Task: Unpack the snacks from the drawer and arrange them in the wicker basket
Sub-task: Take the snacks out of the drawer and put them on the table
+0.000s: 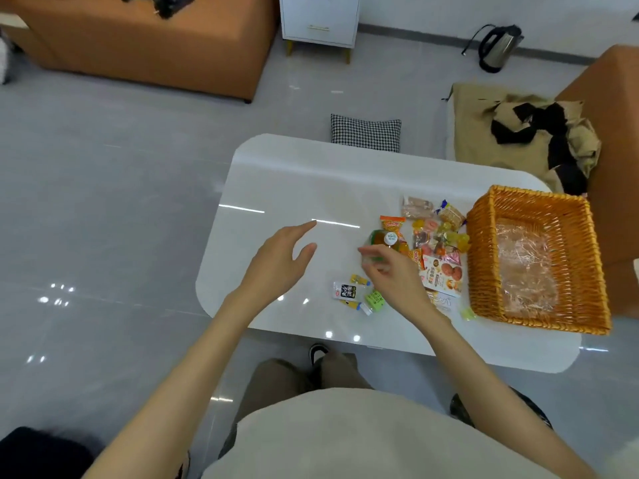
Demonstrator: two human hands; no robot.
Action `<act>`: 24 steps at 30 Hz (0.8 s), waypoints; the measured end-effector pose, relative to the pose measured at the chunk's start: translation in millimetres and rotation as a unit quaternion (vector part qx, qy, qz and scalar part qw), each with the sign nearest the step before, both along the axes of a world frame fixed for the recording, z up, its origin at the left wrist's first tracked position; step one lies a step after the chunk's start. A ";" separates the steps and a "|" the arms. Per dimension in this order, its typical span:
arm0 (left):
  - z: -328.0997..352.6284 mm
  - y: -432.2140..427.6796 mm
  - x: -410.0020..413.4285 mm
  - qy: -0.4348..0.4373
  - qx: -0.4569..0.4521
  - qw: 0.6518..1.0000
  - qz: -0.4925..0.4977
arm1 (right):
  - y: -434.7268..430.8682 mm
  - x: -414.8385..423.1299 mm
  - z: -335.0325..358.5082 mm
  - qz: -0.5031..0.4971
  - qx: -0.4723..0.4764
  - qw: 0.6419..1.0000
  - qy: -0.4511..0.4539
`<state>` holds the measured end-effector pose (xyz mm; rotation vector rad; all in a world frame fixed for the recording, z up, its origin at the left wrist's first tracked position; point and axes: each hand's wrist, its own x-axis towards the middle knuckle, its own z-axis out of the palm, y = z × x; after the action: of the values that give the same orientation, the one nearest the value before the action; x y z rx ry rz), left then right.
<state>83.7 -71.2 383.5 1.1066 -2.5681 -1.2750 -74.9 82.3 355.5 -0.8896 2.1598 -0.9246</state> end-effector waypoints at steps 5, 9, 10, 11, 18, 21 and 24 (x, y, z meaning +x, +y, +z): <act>6.8 -48.2 16.1 -0.010 0.014 1.000 0.006 | -51.4 10.8 9.6 0.003 0.007 1.000 -0.013; 1.3 -101.3 22.5 -0.010 0.022 1.000 -0.020 | -92.6 23.4 4.8 -0.024 0.022 0.999 -0.006; -0.2 -119.2 23.3 -0.008 0.023 0.999 -0.028 | -104.6 26.6 2.6 -0.038 0.023 0.999 -0.002; -1.4 -138.7 24.7 -0.004 0.025 0.999 -0.035 | -118.5 31.2 0.7 -0.052 0.022 0.998 0.003; -1.4 -296.1 77.7 -0.013 0.053 0.992 -0.114 | -237.1 108.1 -7.2 -0.171 0.017 0.985 0.006; 5.0 -377.9 105.6 -0.045 0.022 0.988 -0.148 | -309.5 143.4 1.2 -0.200 0.011 0.980 -0.010; 11.2 -438.3 118.9 -0.052 0.015 0.984 -0.169 | -372.3 164.9 9.9 -0.210 0.006 0.977 -0.025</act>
<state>202.6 -509.6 394.6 0.7821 -2.9200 -1.3551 90.0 -289.9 365.4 -0.4004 2.3512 -1.1164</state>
